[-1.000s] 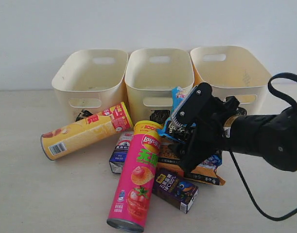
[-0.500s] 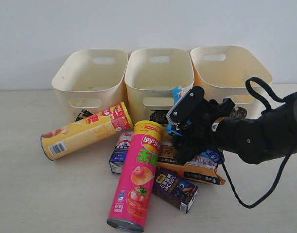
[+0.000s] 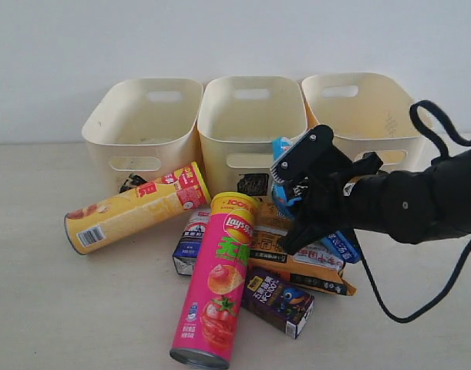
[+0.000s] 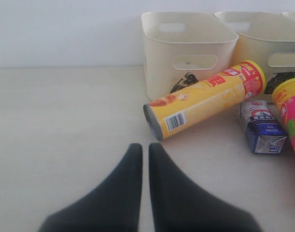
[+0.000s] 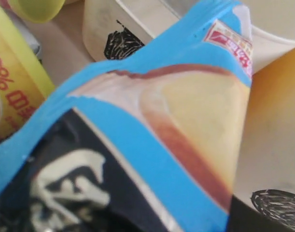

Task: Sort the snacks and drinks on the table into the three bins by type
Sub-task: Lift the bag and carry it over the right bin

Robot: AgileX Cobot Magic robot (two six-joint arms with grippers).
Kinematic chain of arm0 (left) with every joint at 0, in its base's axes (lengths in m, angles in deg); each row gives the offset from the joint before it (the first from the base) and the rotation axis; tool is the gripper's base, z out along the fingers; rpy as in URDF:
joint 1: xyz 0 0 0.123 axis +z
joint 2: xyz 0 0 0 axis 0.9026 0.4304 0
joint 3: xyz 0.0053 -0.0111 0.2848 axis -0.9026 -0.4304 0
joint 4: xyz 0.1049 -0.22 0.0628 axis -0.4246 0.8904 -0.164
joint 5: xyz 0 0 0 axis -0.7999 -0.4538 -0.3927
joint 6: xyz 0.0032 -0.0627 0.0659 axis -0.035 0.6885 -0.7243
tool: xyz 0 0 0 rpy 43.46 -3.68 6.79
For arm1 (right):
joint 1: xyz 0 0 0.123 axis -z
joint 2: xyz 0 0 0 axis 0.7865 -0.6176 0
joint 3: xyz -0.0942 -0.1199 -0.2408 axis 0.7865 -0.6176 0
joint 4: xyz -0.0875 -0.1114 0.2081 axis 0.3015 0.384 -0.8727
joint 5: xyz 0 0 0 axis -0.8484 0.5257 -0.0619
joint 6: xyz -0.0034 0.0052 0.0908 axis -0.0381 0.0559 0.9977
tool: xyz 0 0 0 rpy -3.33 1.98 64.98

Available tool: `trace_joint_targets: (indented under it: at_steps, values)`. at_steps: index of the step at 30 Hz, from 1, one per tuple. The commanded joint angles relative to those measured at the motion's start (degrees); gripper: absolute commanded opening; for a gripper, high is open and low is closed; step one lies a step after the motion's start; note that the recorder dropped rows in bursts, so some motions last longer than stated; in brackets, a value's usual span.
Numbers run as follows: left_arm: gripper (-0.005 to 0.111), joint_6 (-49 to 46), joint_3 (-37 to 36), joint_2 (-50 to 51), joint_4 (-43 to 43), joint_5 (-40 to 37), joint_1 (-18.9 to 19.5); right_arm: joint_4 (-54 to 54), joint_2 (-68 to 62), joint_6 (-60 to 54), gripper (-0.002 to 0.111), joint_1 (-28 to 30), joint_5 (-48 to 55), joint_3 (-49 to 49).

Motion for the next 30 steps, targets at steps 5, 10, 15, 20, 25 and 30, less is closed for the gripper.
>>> trace_joint_targets:
  at_steps: [5,10,15,20,25,30]
  values:
    - [0.004,0.55,-0.19,-0.16,0.0,-0.06,0.16,-0.24,11.51,0.0,0.0,0.15,9.5,-0.15]
    - [0.004,0.55,-0.19,-0.16,0.0,-0.06,0.16,-0.24,19.43,0.0,0.0,0.15,10.29,-0.15]
    - [0.004,0.55,-0.19,-0.16,0.0,-0.06,0.16,-0.48,24.63,0.36,0.0,1.9,5.45,-0.1]
    - [0.004,0.55,-0.19,-0.16,0.0,-0.06,0.16,-0.48,23.41,2.93,0.0,6.77,6.01,3.0]
    - [0.004,0.55,-0.19,-0.16,0.0,-0.06,0.16,-0.48,19.18,7.36,0.0,10.81,6.13,9.93]
    - [0.004,0.55,-0.19,-0.16,0.0,-0.06,0.16,-0.48,11.26,12.25,0.0,13.5,6.78,18.96]
